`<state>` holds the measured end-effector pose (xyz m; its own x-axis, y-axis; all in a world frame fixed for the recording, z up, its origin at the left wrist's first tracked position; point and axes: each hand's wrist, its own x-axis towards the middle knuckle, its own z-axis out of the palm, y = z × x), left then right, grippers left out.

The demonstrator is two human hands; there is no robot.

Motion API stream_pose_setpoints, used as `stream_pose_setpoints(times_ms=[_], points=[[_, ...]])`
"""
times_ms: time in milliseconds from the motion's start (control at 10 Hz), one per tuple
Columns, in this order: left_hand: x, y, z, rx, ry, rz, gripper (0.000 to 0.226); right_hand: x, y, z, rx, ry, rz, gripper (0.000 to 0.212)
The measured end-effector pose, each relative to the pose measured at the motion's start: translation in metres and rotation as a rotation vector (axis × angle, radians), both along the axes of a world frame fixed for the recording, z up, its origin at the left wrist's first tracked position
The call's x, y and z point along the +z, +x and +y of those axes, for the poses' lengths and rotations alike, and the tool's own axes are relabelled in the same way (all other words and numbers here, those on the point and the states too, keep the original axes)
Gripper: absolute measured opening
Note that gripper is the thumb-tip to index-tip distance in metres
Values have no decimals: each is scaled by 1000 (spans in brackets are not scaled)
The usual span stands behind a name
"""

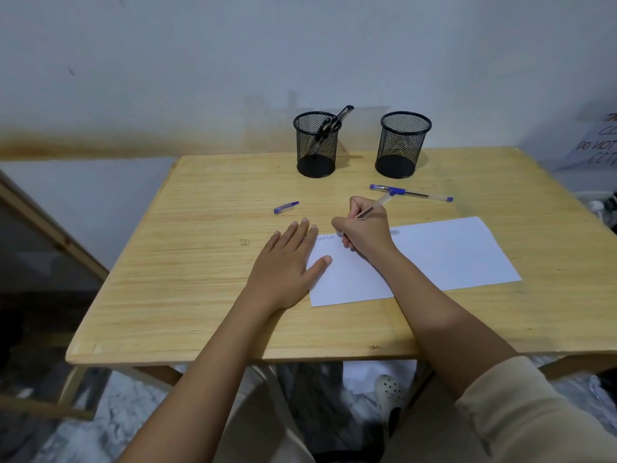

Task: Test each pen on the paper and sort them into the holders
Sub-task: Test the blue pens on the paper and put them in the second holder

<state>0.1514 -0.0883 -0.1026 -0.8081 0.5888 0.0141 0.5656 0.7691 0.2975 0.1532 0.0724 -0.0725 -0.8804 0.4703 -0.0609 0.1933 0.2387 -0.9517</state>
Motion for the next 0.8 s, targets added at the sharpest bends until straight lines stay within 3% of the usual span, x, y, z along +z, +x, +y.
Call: stream_pose_setpoints(times_ms=[200,800], points=[[0,0,0,4,2,2,65,-2,1,3,-42,-75,59,33],[0,1,1,8,2,-10,65,-7,-3,2,-30,-53,71,33]])
